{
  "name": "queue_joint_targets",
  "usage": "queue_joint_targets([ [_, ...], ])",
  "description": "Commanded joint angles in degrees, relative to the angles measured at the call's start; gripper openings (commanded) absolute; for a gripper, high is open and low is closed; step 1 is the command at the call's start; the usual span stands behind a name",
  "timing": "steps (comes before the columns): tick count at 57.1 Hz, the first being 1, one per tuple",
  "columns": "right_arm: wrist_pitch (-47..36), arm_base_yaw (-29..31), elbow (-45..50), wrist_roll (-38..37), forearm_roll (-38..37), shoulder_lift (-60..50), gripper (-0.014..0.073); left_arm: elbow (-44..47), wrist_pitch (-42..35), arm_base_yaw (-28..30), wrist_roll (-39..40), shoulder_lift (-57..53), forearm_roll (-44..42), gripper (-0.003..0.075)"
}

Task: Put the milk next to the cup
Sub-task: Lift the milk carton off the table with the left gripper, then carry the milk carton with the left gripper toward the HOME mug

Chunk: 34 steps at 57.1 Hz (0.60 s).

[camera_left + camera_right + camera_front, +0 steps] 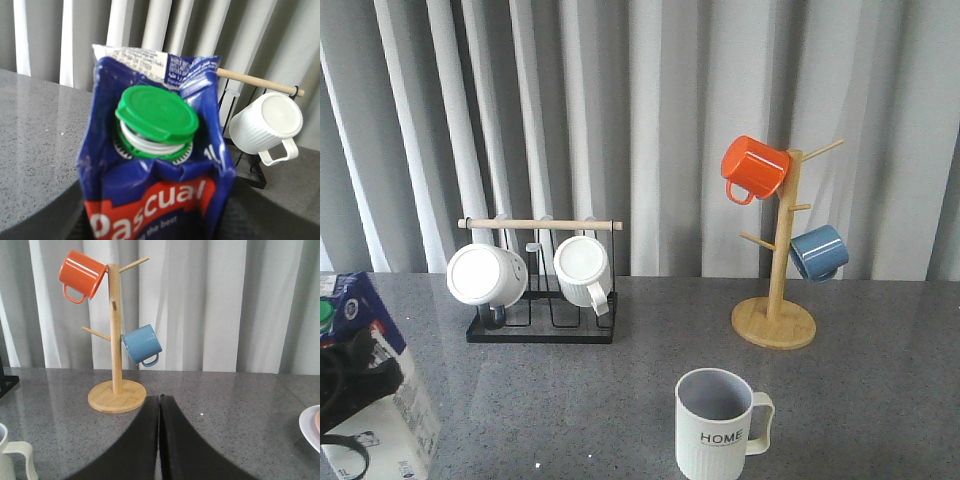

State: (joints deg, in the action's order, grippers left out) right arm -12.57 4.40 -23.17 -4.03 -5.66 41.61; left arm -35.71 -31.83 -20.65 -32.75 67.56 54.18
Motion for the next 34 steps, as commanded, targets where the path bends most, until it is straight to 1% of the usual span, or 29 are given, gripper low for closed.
queue_joint_targets([
  [1, -4.0, 0.4, -1.6, 0.3, -0.5, -0.3, -0.0011, -7.0, -3.9, -6.8, -18.2, -0.7, 12.4, 0.0214],
  [3, -4.0, 0.4, -1.6, 0.3, -0.5, -0.3, -0.0011, -9.1, -4.4, -9.0, -21.5, 0.0, 14.8, 0.0214],
  [7, -4.0, 0.4, -1.6, 0.3, -0.5, -0.3, -0.0011, -12.8, -6.8, -13.1, -24.7, 1.4, 18.7, 0.0214],
  [14, -4.0, 0.4, -1.6, 0.3, -0.5, -0.3, -0.0011, -18.5, -16.8, -20.8, -25.1, 5.5, 22.2, 0.0214],
  [19, -4.0, 0.4, -1.6, 0.3, -0.5, -0.3, -0.0011, -21.7, -20.8, -24.6, -26.0, 8.9, 23.9, 0.0214],
  [24, -4.0, 0.4, -1.6, 0.3, -0.5, -0.3, -0.0011, -25.4, -21.6, -27.4, -27.6, 13.0, 25.0, 0.0214],
  [34, -4.0, 0.4, -1.6, 0.3, -0.5, -0.3, -0.0011, -31.9, -21.6, -32.2, -27.6, 20.1, 25.0, 0.0214],
])
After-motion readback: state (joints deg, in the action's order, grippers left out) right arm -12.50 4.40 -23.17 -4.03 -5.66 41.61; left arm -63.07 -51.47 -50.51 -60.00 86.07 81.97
